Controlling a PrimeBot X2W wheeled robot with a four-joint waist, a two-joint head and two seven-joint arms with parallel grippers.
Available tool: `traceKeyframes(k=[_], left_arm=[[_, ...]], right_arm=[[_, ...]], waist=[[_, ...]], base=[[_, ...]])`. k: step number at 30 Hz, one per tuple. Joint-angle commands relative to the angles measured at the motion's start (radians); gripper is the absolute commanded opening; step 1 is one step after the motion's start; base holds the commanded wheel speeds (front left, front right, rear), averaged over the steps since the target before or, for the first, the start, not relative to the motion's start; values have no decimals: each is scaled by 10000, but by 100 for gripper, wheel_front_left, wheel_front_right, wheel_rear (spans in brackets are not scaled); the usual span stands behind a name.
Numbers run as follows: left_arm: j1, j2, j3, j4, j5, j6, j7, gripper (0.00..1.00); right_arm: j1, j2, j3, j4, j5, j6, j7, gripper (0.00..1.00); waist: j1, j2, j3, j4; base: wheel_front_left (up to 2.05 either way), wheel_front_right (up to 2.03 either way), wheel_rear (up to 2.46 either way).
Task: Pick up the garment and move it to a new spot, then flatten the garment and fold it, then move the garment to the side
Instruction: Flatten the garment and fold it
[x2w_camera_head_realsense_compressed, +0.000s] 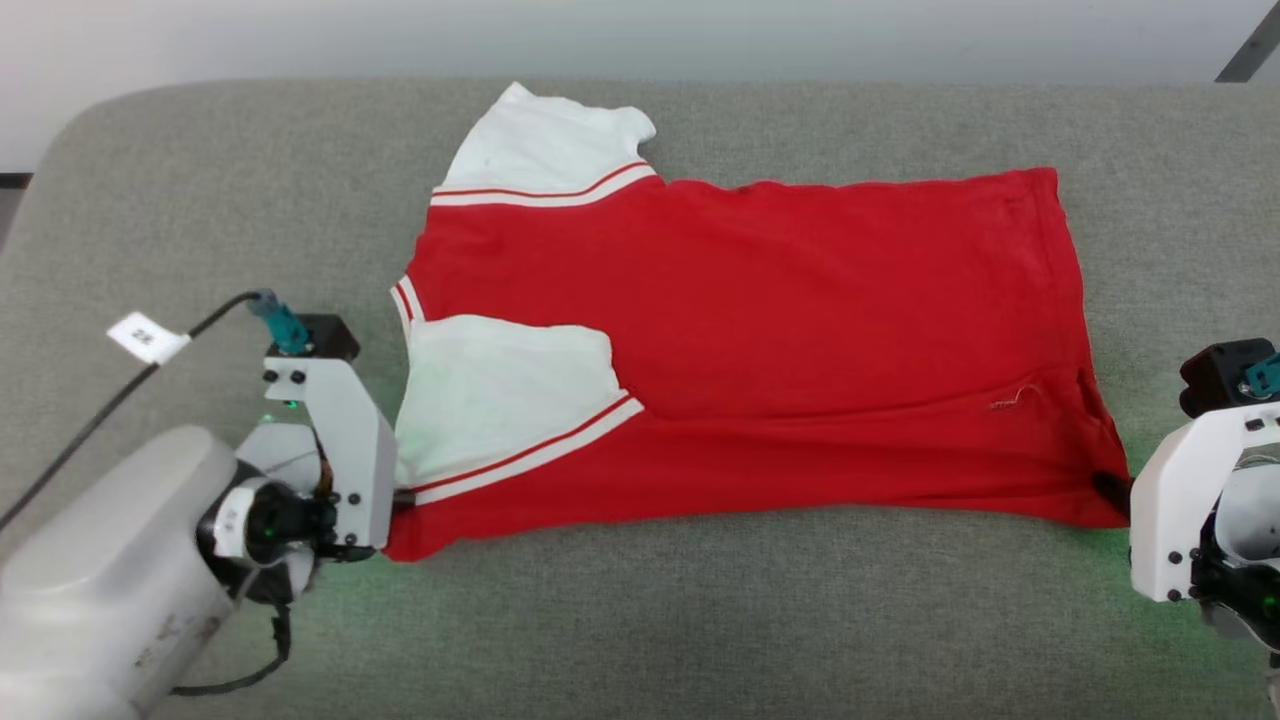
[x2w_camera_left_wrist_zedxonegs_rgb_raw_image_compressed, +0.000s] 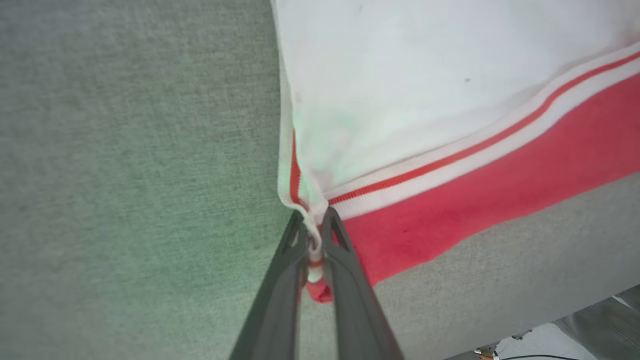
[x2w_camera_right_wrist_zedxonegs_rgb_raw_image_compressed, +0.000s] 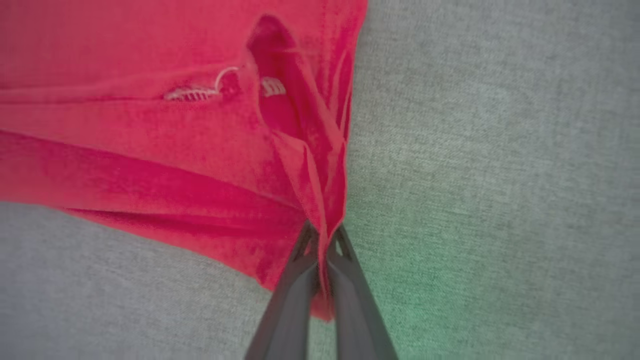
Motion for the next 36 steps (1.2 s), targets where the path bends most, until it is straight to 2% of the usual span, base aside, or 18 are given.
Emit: traceKeyframes(k=[1, 12, 17, 22, 28, 29, 30, 31, 32, 33, 34, 35, 36], left_arm=[[159, 297, -3, -114, 71, 181, 110, 0], [568, 1306, -39, -1983, 240, 957, 316, 0], [958, 1624, -106, -2820, 217, 1341, 341, 0], [1283, 1495, -219, -2837, 30, 1463, 436, 0], [1418, 1057, -319, -2128, -98, 1174, 320, 0], [1402, 999, -327, -2017, -106, 1116, 304, 0], [1357, 984, -348, -1925, -36, 1085, 267, 33], [1285, 981, -353, -1839, 40, 1044, 227, 47], [1233, 999, -350, -1792, 77, 1028, 208, 66], [1178, 1025, -357, -1782, 150, 1025, 196, 95], [1122, 1070, -366, -1786, 188, 1031, 208, 100], [1083, 1128, -370, -1824, 204, 1044, 259, 100], [1059, 1203, -379, -1883, 246, 1072, 312, 100]], right_arm=[[180, -214, -20, -191, 72, -16, 205, 0], [1273, -907, -180, -1886, 564, -17, 1337, 0], [2007, -842, -430, -2463, 665, -16, 1539, 0], [2339, -713, -301, -2363, 467, -16, 1246, 0], [2084, -377, 34, -2130, 328, -16, 977, 0], [2047, -368, 67, -2110, 316, -14, 915, 4], [1996, -354, 84, -2086, 353, -16, 867, 9], [1944, -375, 105, -2080, 387, -16, 814, 16], [1905, -400, 138, -2110, 402, -14, 783, 27], [1896, -404, 131, -2149, 427, -14, 748, 41], [1903, -409, 119, -2200, 476, -14, 714, 46], [1898, -438, 108, -2229, 537, -14, 671, 57], [1892, -439, 76, -2271, 585, -14, 602, 91]], waist=[[0, 0, -57, 5], [0, 0, -191, 6], [0, 0, -128, 2], [0, 0, -46, -47], [0, 0, -5, -134], [0, 0, -9, -145], [0, 0, -19, -159], [0, 0, -35, -169], [0, 0, -51, -184], [0, 0, -73, -192], [0, 0, -102, -194], [0, 0, -130, -199], [0, 0, -169, -214]], base=[[0, 0, 0], [0, 0, 0], [0, 0, 0], [0, 0, 0], [0, 0, 0], [0, 0, 0], [0, 0, 0], [0, 0, 0], [0, 0, 0], [0, 0, 0], [0, 0, 0], [0, 0, 0], [0, 0, 0]])
